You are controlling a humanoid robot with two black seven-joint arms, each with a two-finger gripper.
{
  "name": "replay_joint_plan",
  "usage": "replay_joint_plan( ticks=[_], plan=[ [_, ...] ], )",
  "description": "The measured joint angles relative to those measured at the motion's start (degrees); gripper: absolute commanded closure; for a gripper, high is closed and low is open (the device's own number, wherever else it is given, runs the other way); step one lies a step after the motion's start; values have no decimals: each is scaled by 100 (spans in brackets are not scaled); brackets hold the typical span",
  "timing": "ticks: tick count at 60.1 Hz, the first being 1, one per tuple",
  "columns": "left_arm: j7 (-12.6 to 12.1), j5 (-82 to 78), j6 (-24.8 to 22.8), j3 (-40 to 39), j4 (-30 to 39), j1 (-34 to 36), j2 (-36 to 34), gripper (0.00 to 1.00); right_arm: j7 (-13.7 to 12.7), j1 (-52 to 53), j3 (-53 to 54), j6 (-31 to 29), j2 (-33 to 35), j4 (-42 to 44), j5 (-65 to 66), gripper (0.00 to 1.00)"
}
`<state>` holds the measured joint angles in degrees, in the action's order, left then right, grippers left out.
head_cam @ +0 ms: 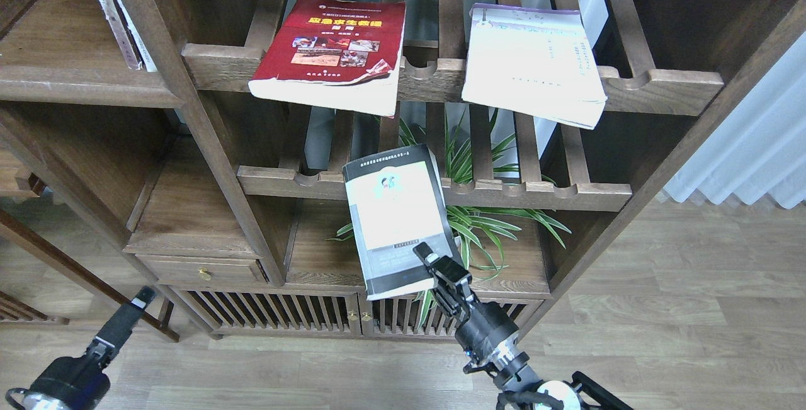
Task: Organize books on shelf
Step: 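Lower the book toward the robot and bring the left gripper to it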
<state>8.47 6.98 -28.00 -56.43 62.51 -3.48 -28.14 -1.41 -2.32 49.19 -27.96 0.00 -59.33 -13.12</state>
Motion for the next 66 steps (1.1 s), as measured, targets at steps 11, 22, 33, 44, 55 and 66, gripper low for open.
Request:
replay_joint_plan(
  ticks=[11,22,33,44,55,66],
  plan=[
    [32,76,0,-206,29,31,365,0,-149,-84,-110,0,1,-67,24,94],
    [45,81,0,-197,49,27,691,0,-324,-113,-273,-1,0,-117,36,94],
    [72,110,0,-218,49,-18,945,0,-464,-145,-417,-2,0,-120,23,93],
    [78,404,0,-58,78,-69,1071,0,-514,-163,-512,-3,0,-118,3,92],
    [74,484,0,315,101,-26,1194,0,-569,-164,-545,-4,0,-98,-5,92],
    [72,489,0,548,163,98,1488,0,-719,-197,-631,-5,0,-81,-11,92]
  ],
)
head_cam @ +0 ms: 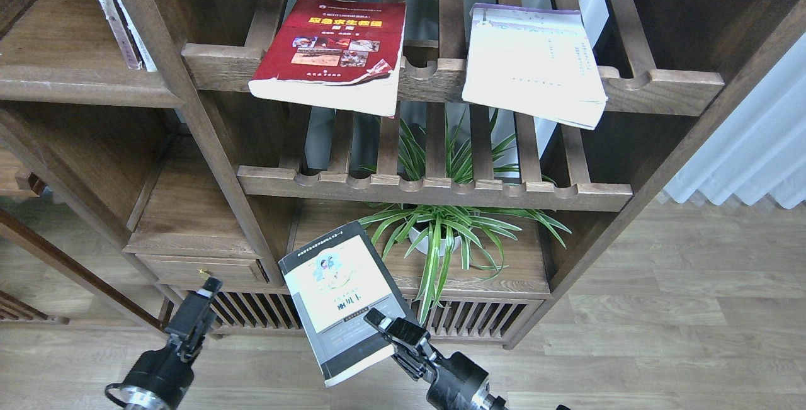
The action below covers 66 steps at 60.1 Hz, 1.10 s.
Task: Organize books on shelf
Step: 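Lower the book toward the robot and bring the left gripper to it, then hold the book with both grippers and pass it to the left gripper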
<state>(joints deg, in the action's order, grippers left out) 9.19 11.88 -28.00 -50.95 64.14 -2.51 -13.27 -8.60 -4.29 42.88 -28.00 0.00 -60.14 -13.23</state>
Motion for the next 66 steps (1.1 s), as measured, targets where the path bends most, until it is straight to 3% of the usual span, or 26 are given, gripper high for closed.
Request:
replay_joint_plan(
  ticks=[23,66],
  plan=[
    [-1,-8,0,604,0,259,219,0,-62,-36,-66,0,0,3,-4,90],
    [12,8,0,918,-31,284,459,3,-123,-119,-96,0,0,3,21,89]
  ],
)
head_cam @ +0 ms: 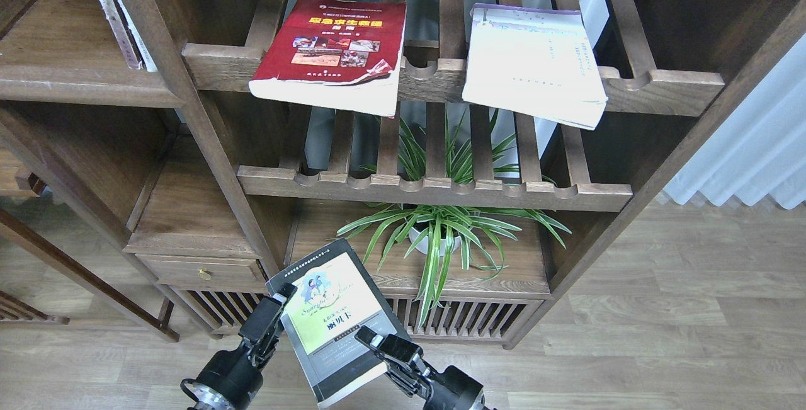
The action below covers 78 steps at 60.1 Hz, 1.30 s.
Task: Organize books on shelf
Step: 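Hold the book with both grippers and pass it to the left gripper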
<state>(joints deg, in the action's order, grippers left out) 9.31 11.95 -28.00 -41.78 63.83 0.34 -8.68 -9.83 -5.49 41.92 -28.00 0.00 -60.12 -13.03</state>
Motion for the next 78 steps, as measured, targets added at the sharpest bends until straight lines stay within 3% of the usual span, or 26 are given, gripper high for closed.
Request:
replay_joint_plan(
  ticks=[5,27,47,55,57,61,72,78],
  plan=[
    [0,1,0,10,-1,-3,34,5,-2,-4,0,0,0,0,1,89],
    [-9,0,0,12,-17,10,85,35,-2,-9,0,0,0,0,10,88],
    [-42,-9,0,125,-51,29,68,39,-2,-23,0,0,0,0,11,88],
    [-51,-9,0,225,-50,61,68,55,-1,-23,0,0,0,0,11,88],
    [-52,-7,0,238,-49,66,68,66,-1,-23,0,0,0,0,11,88],
    [-52,-1,0,247,-41,70,63,78,-1,-23,1,0,0,0,10,88],
    [-55,2,-3,251,-33,75,35,93,-1,-23,1,0,0,0,16,88],
    [-55,0,-3,252,-34,107,15,93,0,-23,1,0,0,0,17,88]
  ],
)
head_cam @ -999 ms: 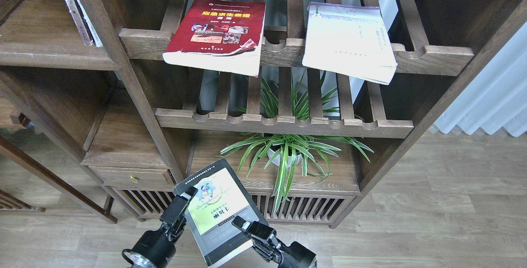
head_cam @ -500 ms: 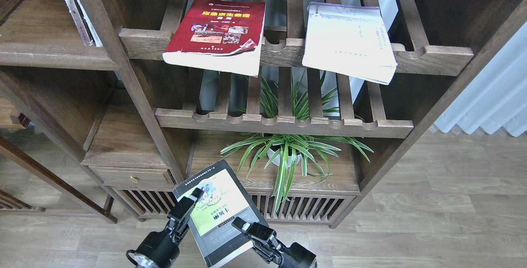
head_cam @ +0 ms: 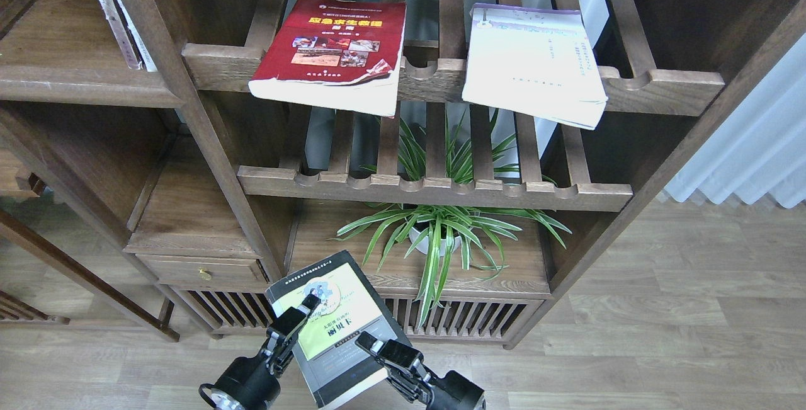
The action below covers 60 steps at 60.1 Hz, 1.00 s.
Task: Organize books on shelf
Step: 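Hold the book with both grippers and pass it to the left gripper, then carry the book with the left gripper onto the side shelf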
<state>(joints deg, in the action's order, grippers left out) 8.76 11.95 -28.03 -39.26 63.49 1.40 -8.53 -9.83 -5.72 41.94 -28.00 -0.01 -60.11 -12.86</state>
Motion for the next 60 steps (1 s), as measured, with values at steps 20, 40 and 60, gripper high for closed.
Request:
replay_joint_plan(
  ticks=[20,40,60],
  plan=[
    [-39,-16,-2,7,63,12,-386,94,-8,18,22,0,-6,56,10,88],
    [-92,-67,8,19,71,-15,-648,94,-11,16,67,0,11,62,27,24],
    [-180,-79,5,-355,474,-359,-1223,95,8,20,190,-1,0,59,651,3]
  ],
)
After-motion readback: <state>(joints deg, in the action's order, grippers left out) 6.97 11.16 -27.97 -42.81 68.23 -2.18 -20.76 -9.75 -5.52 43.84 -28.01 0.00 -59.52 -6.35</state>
